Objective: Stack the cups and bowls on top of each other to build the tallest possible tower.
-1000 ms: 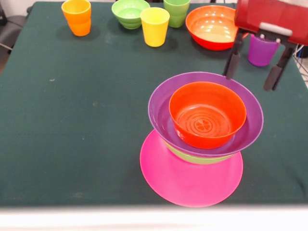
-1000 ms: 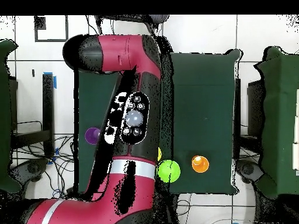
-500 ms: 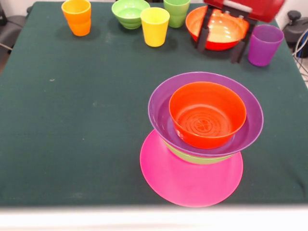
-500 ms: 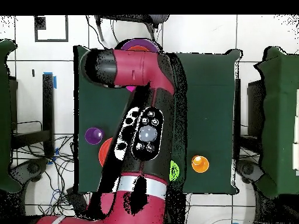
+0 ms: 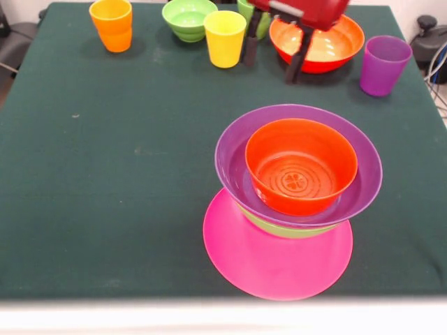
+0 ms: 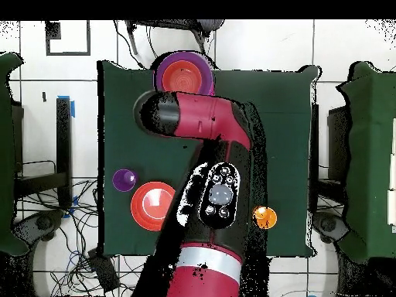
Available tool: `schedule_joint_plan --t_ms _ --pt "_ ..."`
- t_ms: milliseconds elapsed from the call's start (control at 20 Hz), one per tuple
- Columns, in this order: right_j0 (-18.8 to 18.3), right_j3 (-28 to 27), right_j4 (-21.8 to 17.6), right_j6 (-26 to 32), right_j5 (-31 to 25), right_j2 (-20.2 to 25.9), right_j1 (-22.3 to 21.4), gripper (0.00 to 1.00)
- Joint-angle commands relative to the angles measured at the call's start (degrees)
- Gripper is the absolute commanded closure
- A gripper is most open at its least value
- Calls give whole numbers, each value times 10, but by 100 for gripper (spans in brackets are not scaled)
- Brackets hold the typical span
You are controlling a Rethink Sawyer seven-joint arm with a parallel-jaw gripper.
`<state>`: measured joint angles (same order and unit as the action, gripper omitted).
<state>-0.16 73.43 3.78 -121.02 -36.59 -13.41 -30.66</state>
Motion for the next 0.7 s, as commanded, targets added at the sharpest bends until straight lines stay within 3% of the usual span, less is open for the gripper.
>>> schedule_joint_plan --t_ms 50,700 --pt "-27 124 -8 -19 71 87 5 0" --pt "-116 247 -45 24 145 130 -33 0"
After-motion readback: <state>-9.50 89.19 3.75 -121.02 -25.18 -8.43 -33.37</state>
